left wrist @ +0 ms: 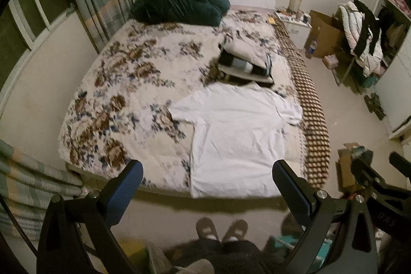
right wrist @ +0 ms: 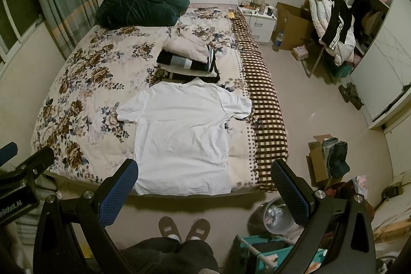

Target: Fold small clothes

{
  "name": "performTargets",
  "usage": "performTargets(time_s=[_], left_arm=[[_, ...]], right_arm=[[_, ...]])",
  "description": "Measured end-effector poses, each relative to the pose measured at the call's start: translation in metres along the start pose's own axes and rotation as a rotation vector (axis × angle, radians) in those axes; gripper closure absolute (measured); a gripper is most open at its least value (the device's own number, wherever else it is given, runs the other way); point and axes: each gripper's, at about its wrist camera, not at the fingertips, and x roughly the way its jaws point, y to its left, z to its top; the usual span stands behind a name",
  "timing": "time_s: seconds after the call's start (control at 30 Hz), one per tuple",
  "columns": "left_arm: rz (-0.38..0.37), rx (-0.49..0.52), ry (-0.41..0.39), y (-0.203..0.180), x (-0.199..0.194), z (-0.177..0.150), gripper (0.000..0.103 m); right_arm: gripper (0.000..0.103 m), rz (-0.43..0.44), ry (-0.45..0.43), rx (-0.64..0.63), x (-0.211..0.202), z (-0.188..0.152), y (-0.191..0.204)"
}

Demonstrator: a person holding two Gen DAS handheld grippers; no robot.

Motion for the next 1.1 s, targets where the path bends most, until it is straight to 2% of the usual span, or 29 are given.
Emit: performTargets(time_s=[0.13,0.3,0.47,0.53,0.57,0.63,0.73,0.87,0.97,1.03,1.1], left_arm=[[0.043,0.002,-0.062,0.007,0.034,0.021,0.000],[0.090,0.016,-0.093,0.008,0.100,0.041,0.000],[0.115,0.011,0.016,-0.017,0.208,0.058,0.000],[0.121,0.008,0.053,-0.029,0.249,0.061,0.000],[0.139,0.009,0.074,-0.040,0.273,0.061,0.000],[0.174,0.021,0.112,-0.056,0.314,0.063,0.000],[0.207,0.028,0.198,-0.081,0.391,0.061,0.000],[0.215,0.023,0.292,-0.104,0.473,0.052,0.000],[0.227,0.008,0.340,-0.117,0.534,0.044,0.000],[0.231,-0.006,0.374,-0.122,0.564,0.041,0.000],[0.226,-0.020,0.399,-0.127,0.589,0.039,0.000]], right_arm=[[0.000,0.008,0.012,0.038,0.020,0.009,-0.005],[0.000,0.032,0.059,0.218,0.112,0.023,-0.042],[0.000,0.041,0.092,0.434,0.228,0.029,-0.109],[0.000,0.052,0.110,0.532,0.285,0.031,-0.141],[0.000,0.070,0.117,0.603,0.326,0.030,-0.164],[0.000,0.081,0.140,0.688,0.384,0.032,-0.190],[0.000,0.161,0.168,0.869,0.488,0.026,-0.231],[0.003,0.259,0.193,1.063,0.622,0.015,-0.269],[0.016,0.322,0.221,1.159,0.684,0.002,-0.272],[0.028,0.358,0.235,1.216,0.724,-0.007,-0.271],[0.032,0.396,0.219,1.295,0.759,-0.013,-0.272]])
